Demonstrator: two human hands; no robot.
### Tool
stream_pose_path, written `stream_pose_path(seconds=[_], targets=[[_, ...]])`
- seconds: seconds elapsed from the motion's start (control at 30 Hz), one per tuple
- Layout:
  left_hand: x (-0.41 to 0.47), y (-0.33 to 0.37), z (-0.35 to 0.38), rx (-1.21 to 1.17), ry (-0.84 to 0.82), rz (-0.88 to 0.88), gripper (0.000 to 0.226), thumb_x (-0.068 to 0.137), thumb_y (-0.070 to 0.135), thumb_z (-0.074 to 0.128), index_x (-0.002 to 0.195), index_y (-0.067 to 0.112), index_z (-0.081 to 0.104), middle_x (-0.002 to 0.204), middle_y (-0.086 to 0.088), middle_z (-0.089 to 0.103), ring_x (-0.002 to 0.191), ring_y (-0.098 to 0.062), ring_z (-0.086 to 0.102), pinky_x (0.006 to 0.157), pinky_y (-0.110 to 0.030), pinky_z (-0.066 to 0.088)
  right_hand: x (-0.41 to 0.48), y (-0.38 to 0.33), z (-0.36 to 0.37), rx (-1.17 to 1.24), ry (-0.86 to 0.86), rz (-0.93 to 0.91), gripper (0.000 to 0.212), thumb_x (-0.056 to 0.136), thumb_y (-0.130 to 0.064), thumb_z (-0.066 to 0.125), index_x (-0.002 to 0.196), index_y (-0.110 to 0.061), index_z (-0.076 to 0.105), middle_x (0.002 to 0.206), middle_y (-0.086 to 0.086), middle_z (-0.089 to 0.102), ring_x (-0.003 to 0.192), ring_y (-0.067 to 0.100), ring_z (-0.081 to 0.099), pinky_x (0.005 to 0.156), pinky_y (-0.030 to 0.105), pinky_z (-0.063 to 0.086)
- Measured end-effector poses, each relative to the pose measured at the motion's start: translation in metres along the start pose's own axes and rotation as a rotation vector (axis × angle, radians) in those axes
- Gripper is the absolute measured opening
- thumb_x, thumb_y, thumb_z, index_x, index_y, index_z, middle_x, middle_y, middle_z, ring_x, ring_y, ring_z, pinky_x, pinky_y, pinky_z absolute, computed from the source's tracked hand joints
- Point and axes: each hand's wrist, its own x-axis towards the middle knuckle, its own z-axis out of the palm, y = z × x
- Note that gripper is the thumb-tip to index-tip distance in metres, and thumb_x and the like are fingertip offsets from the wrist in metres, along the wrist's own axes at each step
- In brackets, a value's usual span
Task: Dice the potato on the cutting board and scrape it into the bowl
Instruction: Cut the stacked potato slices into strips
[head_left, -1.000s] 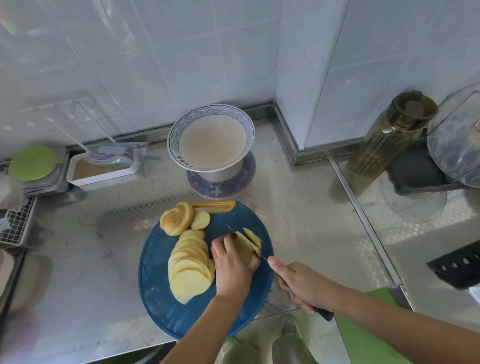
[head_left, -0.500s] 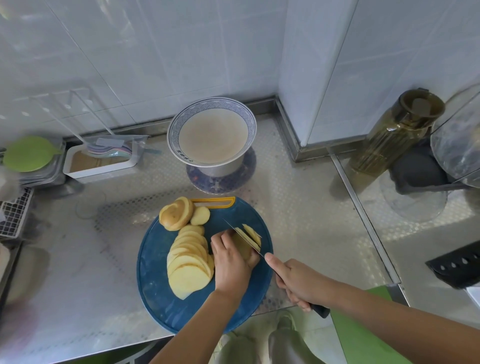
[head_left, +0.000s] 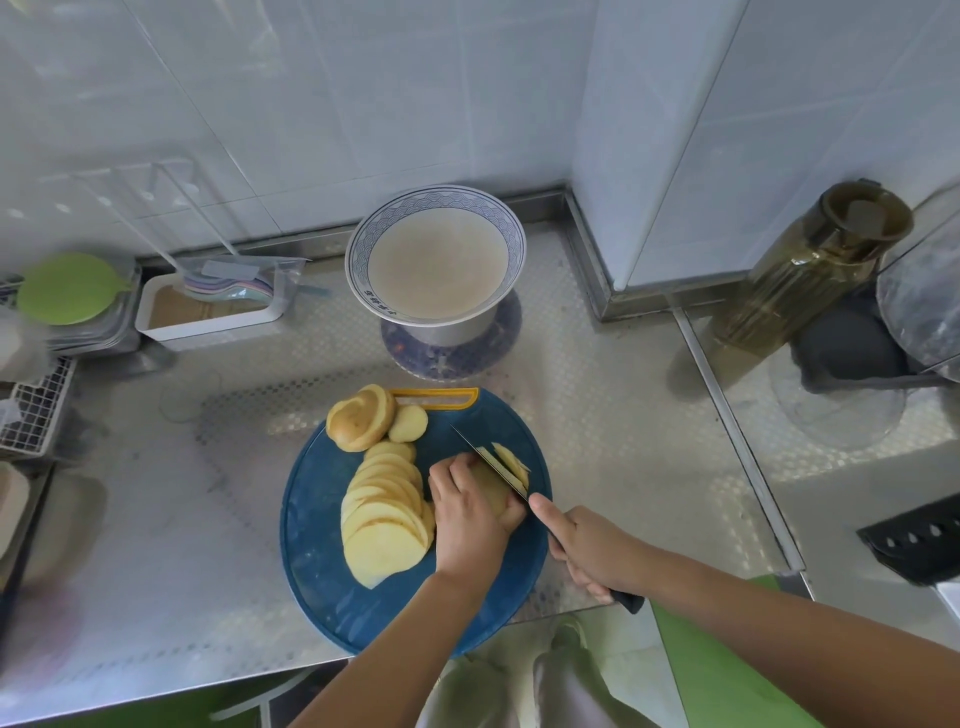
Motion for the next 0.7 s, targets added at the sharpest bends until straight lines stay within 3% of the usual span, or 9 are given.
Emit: stream_pose_path(seconds=[0.1, 0.23, 0.4, 0.57, 0.7], targets=[[0.0, 0.0, -0.001, 0.002, 0.006, -0.018, 0.066, 0.06, 0.026, 0.08, 0.111, -0.003, 0.051, 0.101, -0.018, 0.049, 0.091, -0.033, 0.056, 0.087, -0.035, 0.046, 0.003, 0.004, 0.007, -0.005, 0.046, -0.008, 0.065, 0.094, -0.071, 0.021, 0.056, -0.019, 0.024, 0.037, -0.008, 0.021, 0.032, 0.012, 0.018, 0.042, 0.025, 0.02], [-0.003, 0.0, -0.004, -0.01, 0.028, -0.018, 0.061, 0.069, 0.042, 0.051, 0.11, -0.002, 0.049, 0.103, -0.017, 0.048, 0.093, -0.033, 0.055, 0.088, -0.032, 0.043, 0.004, 0.008, 0.012, 0.001, 0.095, -0.04, 0.062, 0.095, -0.068, 0.022, 0.058, -0.018, 0.027, 0.038, -0.01, 0.021, 0.03, 0.009, 0.018, 0.038, 0.023, 0.02], [-0.004, 0.002, -0.005, -0.049, 0.023, -0.052, 0.061, 0.069, 0.043, 0.051, 0.111, -0.003, 0.051, 0.109, -0.017, 0.048, 0.099, -0.033, 0.052, 0.092, -0.035, 0.043, 0.002, 0.006, 0.01, 0.152, 0.066, -0.016, 0.064, 0.095, -0.07, 0.025, 0.059, -0.017, 0.028, 0.041, -0.005, 0.024, 0.034, 0.012, 0.019, 0.041, 0.026, 0.022], [-0.004, 0.001, -0.005, -0.091, 0.004, -0.057, 0.06, 0.067, 0.027, 0.069, 0.115, -0.003, 0.049, 0.113, -0.016, 0.046, 0.105, -0.029, 0.046, 0.097, -0.03, 0.034, 0.004, 0.011, 0.004, 0.235, 0.036, 0.001, 0.067, 0.092, -0.074, 0.03, 0.061, -0.014, 0.036, 0.045, 0.001, 0.029, 0.035, 0.016, 0.024, 0.04, 0.024, 0.025], [-0.005, 0.002, -0.007, -0.113, 0.008, -0.054, 0.059, 0.072, 0.036, 0.06, 0.116, -0.001, 0.048, 0.115, -0.014, 0.044, 0.108, -0.022, 0.041, 0.099, -0.028, 0.031, 0.005, 0.013, -0.007, 0.25, -0.014, -0.032, 0.068, 0.092, -0.074, 0.033, 0.06, -0.014, 0.039, 0.043, 0.002, 0.034, 0.034, 0.016, 0.028, 0.041, 0.026, 0.028]])
